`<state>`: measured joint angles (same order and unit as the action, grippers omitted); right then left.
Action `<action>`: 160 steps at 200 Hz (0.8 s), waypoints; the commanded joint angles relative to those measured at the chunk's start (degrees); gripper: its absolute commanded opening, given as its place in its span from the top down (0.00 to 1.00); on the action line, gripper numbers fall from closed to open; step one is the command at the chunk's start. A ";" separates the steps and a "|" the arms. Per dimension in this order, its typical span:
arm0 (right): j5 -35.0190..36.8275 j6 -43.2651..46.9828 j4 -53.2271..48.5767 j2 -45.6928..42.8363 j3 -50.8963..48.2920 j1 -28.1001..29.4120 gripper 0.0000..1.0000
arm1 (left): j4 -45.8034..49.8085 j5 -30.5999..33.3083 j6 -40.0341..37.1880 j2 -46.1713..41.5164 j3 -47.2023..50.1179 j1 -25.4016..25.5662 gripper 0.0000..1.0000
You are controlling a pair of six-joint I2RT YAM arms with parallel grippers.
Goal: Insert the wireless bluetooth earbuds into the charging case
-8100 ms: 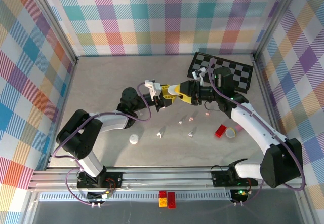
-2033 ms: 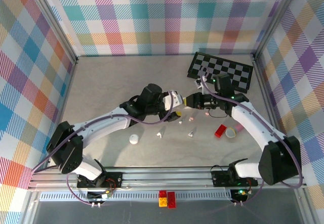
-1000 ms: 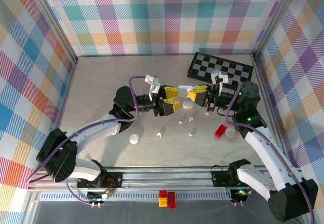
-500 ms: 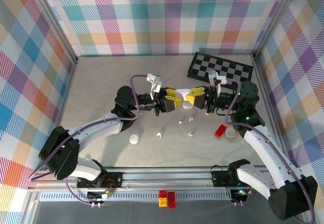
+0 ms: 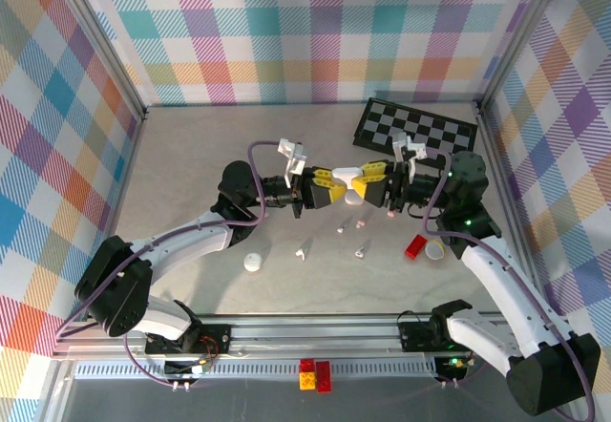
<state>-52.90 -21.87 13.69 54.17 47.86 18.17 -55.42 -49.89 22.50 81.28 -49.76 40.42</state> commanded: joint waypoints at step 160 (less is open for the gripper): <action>38.51 6.23 -36.36 2.44 5.87 -0.68 0.29 | 24.44 6.88 -30.84 -9.18 2.75 -0.42 1.00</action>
<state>-21.80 -18.50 -10.70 53.25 53.10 17.89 -36.25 -45.28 -4.82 75.81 -45.91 40.29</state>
